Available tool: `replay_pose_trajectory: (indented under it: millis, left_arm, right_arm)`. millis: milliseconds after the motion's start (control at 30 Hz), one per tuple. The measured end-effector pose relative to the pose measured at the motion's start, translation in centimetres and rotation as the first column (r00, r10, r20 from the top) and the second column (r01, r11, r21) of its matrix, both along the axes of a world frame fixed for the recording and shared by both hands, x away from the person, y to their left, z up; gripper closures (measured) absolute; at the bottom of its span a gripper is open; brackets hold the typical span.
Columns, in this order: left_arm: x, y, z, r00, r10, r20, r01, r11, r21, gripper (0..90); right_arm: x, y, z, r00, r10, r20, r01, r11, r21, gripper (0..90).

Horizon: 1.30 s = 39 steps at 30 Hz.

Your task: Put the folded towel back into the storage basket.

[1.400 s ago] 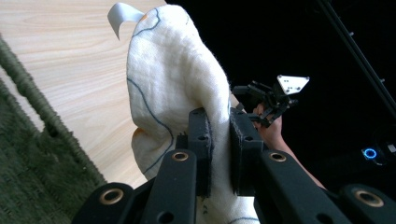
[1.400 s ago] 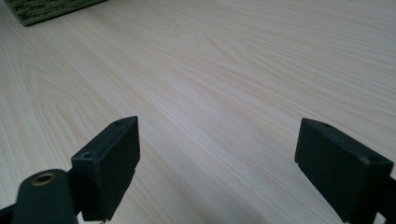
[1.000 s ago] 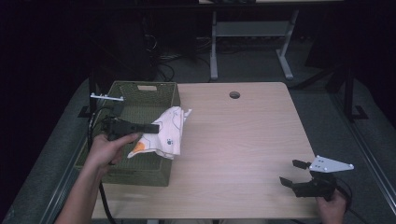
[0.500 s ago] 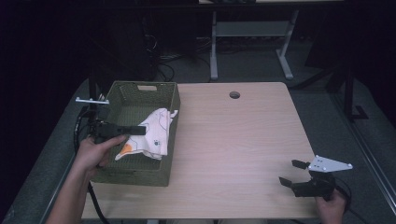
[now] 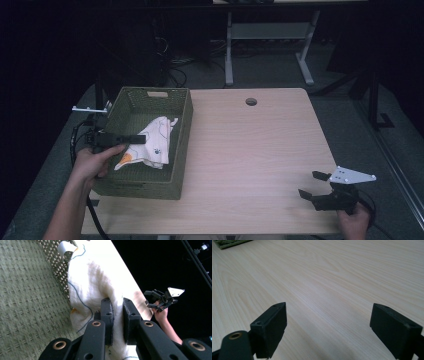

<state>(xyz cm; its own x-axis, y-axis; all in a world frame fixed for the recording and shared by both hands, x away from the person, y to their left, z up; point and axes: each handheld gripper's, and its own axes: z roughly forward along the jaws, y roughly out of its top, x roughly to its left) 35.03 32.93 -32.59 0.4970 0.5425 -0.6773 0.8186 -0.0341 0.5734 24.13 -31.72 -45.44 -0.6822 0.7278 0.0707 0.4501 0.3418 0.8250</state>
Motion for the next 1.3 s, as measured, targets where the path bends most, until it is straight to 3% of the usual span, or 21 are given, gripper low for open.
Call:
replay_pose_trajectory:
  millis: [267,633,767,967,1033,1067,1100,1133,1300]
  left_arm:
    - [1.0,0.8,-1.1,0.9999,0.012,-0.012,-0.011,0.9996,0.025,81.0]
    - [2.4,1.3,-2.5,0.9993,-0.012,-0.036,0.015,0.9970,0.075,80.6]
    - [3.0,1.3,-2.9,0.9986,-0.021,-0.050,0.027,0.9898,0.140,80.7]
    - [4.1,1.3,-3.3,0.9982,-0.038,-0.047,0.046,0.9823,0.182,80.7]
    - [4.6,1.2,-3.5,0.9986,-0.042,-0.031,0.048,0.9741,0.221,80.0]
    - [4.9,1.0,-3.5,0.9995,-0.031,0.006,0.027,0.9501,0.311,76.6]
    - [5.1,1.0,-3.5,0.9997,-0.016,0.018,0.008,0.9294,0.369,68.0]
    - [5.6,1.0,-3.7,0.9999,0.008,0.014,-0.013,0.9031,0.429,60.4]
    - [5.8,0.8,-3.9,0.9999,0.016,0.005,-0.017,0.8951,0.446,57.2]
  right_arm:
    - [0.2,0.0,-0.3,0.9999,-0.005,-0.013,0.005,1.0000,-0.001,13.5]
    - [0.7,0.2,-0.8,0.9990,-0.006,-0.044,0.006,1.0000,0.000,13.5]
    - [0.8,0.2,-0.8,0.9990,-0.010,-0.043,0.010,1.0000,0.001,13.5]
    - [1.0,0.0,-0.8,0.9985,-0.026,-0.048,0.026,0.9996,0.004,13.5]
    - [1.2,0.0,-0.9,0.9984,-0.022,-0.051,0.022,0.9997,0.005,13.5]
    - [1.2,0.0,-0.9,0.9982,-0.021,-0.055,0.022,0.9997,0.009,13.5]
    - [1.3,0.0,-1.0,0.9981,-0.018,-0.059,0.019,0.9998,0.011,13.5]
    - [1.3,0.0,-1.0,0.9979,-0.016,-0.063,0.017,0.9998,0.014,13.5]
    - [1.3,-0.1,-0.9,0.9979,-0.018,-0.061,0.019,0.9997,0.015,13.5]
